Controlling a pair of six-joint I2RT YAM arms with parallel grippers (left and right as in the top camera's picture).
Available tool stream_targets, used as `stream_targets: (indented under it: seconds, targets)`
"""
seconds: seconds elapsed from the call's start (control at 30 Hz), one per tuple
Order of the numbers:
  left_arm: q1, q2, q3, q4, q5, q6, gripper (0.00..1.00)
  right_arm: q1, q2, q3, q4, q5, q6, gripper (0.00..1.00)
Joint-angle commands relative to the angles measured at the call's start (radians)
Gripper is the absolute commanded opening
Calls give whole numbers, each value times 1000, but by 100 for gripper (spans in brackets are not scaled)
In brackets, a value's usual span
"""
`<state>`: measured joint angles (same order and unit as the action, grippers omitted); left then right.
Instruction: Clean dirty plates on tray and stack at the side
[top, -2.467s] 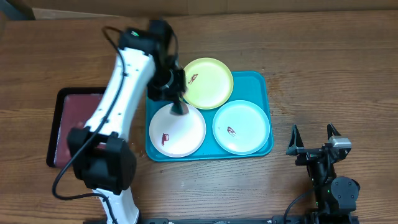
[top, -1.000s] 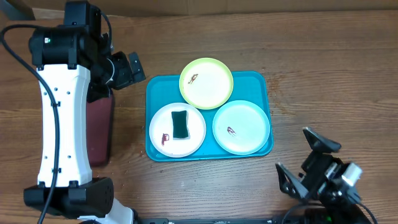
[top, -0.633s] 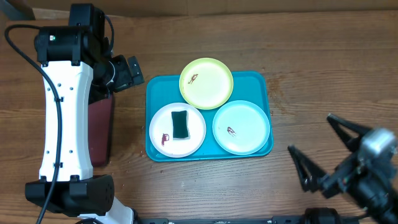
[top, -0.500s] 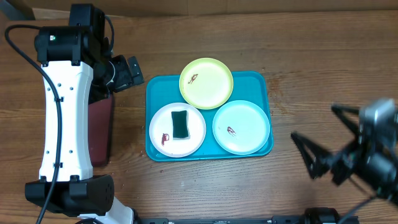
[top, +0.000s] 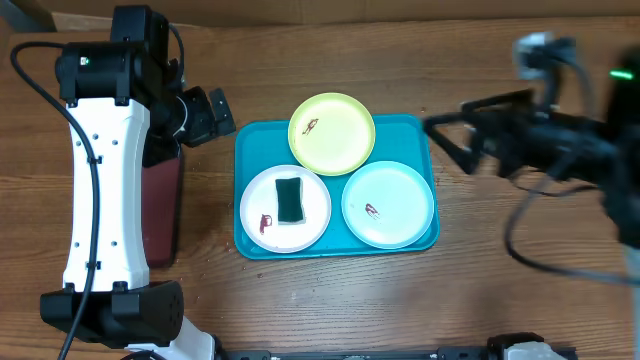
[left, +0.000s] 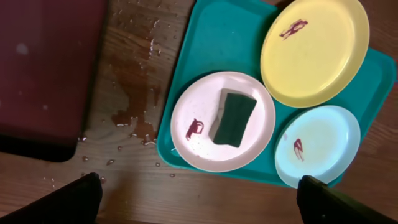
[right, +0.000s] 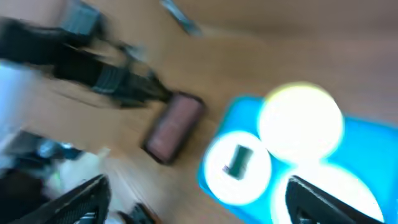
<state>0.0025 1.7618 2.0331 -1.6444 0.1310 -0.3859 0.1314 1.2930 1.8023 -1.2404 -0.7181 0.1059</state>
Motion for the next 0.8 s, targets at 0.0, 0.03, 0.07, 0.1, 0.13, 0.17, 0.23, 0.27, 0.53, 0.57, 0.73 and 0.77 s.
stream_targets:
  seconds: [0.0,0.03,0.07,0.1,0.13,0.17,0.23,0.27,0.53,0.57,0.73,0.77]
  targets:
    - [4,2,-2,3,27,-3,100,186,84,14,-41,513,146,89]
    - [4,3,-2,4,27,-3,100,243,116,14,-44,567,171,89]
    - [1,3,-2,9,27,-3,100,320,174,14,-37,618,210,84]
    - [-6,3,-2,12,27,-3,100,352,203,10,-27,636,227,79]
    - [-14,3,-2,16,27,-3,100,382,239,2,-14,652,243,79]
    - [-19,3,-2,21,27,-3,100,408,275,-7,-2,665,251,78]
    - [-28,3,-2,24,25,-3,100,446,353,-19,10,681,259,77]
    - [-33,3,-2,24,24,-3,100,459,399,-19,10,684,259,74]
    - [-40,3,-2,18,15,-3,100,473,669,-19,62,682,269,49]
    - [-41,3,-2,19,14,-3,100,473,691,-19,70,672,264,50]
    - [-42,3,-2,29,15,-3,100,484,765,-19,103,620,226,46]
    - [-42,3,-2,30,14,-3,100,488,773,-19,106,620,227,45]
